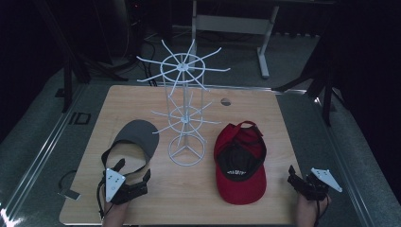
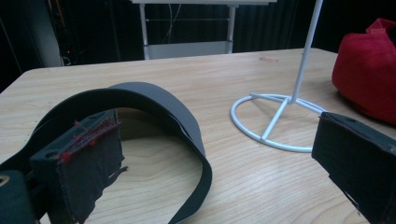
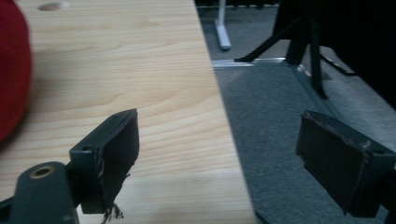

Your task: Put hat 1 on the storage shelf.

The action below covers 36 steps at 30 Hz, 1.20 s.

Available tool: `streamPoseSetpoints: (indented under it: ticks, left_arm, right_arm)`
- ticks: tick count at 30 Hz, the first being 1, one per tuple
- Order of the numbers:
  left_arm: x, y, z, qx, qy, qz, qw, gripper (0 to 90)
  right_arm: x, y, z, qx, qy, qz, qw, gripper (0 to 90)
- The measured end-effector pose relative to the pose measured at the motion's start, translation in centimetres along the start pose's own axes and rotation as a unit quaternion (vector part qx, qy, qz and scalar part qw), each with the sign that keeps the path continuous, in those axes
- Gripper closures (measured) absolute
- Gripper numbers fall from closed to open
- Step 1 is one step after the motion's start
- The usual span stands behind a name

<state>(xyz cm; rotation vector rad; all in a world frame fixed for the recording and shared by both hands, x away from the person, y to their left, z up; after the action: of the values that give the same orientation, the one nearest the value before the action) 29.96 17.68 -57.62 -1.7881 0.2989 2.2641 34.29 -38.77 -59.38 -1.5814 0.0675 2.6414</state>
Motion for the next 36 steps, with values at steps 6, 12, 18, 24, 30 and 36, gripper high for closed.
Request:
streamPoseSetpoints:
  ticks: [6,12,18,24,30,36]
  left_arm:
    - [0.1,0.1,-0.2,0.000,-0.004,-0.002,1.0000,2.0]
    - [0.1,0.1,-0.1,0.002,-0.003,0.001,1.0000,2.0]
    - [0.0,0.1,-0.1,0.001,-0.001,0.004,1.0000,2.0]
    - [0.0,0.1,0.0,-0.004,-0.001,0.009,0.9999,2.1]
    - [0.0,0.5,0.0,0.014,0.001,0.017,0.9998,2.1]
    - [0.0,0.5,0.0,0.015,-0.005,0.019,0.9997,2.1]
  right_arm:
    - [0.1,-0.1,-0.1,-0.001,-0.006,0.007,1.0000,13.2]
    - [-0.1,-0.7,0.1,-0.020,-0.007,0.009,0.9997,13.2]
    - [-0.7,-2.1,0.0,-0.046,-0.019,0.018,0.9986,13.2]
    - [-2.6,-3.7,0.4,-0.058,-0.018,0.057,0.9965,13.2]
    - [-4.1,-5.3,0.5,-0.078,-0.022,0.079,0.9936,13.2]
    - [-6.0,-7.0,0.6,-0.135,-0.018,0.083,0.9871,12.6]
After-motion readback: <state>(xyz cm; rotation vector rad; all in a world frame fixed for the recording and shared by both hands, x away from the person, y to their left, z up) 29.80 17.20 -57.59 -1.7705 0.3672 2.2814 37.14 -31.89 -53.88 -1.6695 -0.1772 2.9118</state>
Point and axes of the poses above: each handheld gripper's, and its own axes: z roughly backward along the jaws, x roughly out of its underside, y roughly to its right, the point moved 9 cm from there along -z, roughly forward along the jaws, and after that the axes turned 2 degrees about -y, right-handed, at the moved point
